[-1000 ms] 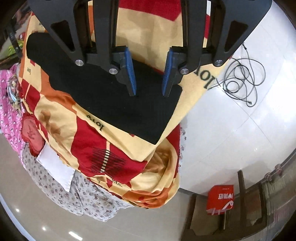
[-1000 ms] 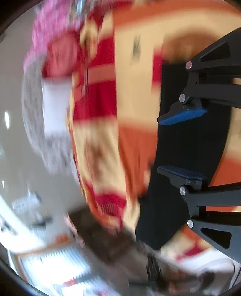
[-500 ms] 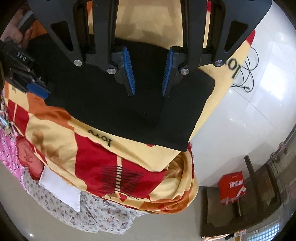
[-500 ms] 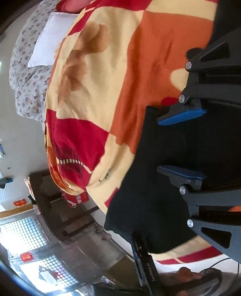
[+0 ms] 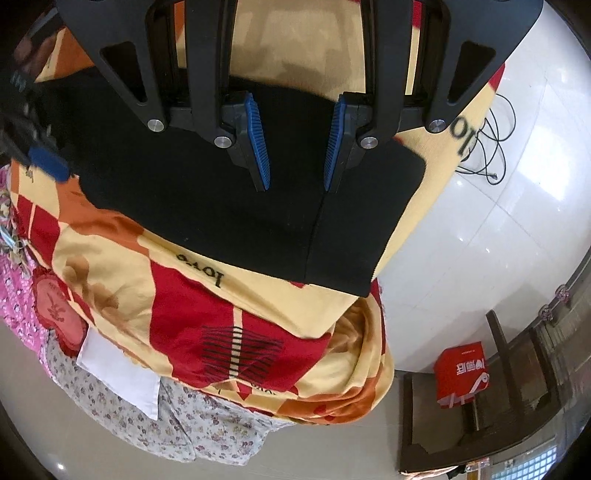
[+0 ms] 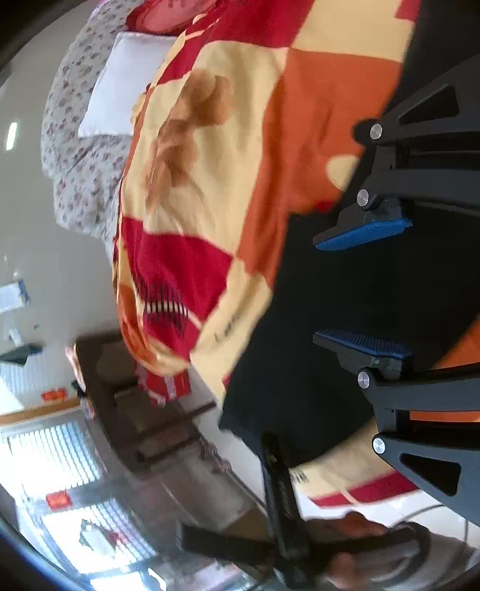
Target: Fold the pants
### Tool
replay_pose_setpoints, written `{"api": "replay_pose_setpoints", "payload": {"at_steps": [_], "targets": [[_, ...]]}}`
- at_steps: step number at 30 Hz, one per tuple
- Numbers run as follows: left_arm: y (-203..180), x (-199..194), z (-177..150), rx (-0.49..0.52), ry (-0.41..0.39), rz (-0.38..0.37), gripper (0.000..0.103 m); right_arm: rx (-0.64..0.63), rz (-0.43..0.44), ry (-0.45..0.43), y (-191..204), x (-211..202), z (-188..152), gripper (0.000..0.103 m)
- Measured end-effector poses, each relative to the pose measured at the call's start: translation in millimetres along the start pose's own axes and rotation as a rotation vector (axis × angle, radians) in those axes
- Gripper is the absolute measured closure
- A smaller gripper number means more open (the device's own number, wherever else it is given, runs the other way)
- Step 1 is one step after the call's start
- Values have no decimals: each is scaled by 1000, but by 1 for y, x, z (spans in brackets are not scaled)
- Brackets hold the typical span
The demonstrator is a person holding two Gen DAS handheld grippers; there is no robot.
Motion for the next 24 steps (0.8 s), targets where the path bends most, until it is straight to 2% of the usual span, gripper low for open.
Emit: {"api": "replay_pose_setpoints", "payload": {"at_steps": [4, 7, 10, 13, 18, 20, 24], "targets": [[-2, 0, -11, -2, -1, 18, 73, -61, -16, 26, 15, -1, -19, 60], [0, 4, -18, 11, -4, 35, 73, -76, -22, 85, 21, 14, -35, 60], [-4, -1, -20, 18, 0, 49, 73, -81, -39, 90, 23, 14, -35, 60], [-6, -17, -22, 3, -12, 16, 73, -67, -18, 68, 20, -2, -32, 60], [-8, -37, -25, -16, -44, 11, 73, 1, 21, 46, 8, -26, -32, 60], [-13, -43, -27, -2, -57, 18, 73, 38, 43, 55, 1, -31, -33, 60], [-27, -52, -31, 56, -90, 50, 73, 70, 21, 34, -12, -46, -33, 60]]}}
Point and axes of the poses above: each gripper's, at about its wrist camera, not at the fingertips, and x roughly the way its jaws point, y to its left, z to its top, the point moved 1 cm from there along x, roughly the way its jaws point, and after that the axes turned 13 degrees about -z, right-handed, at the moved point
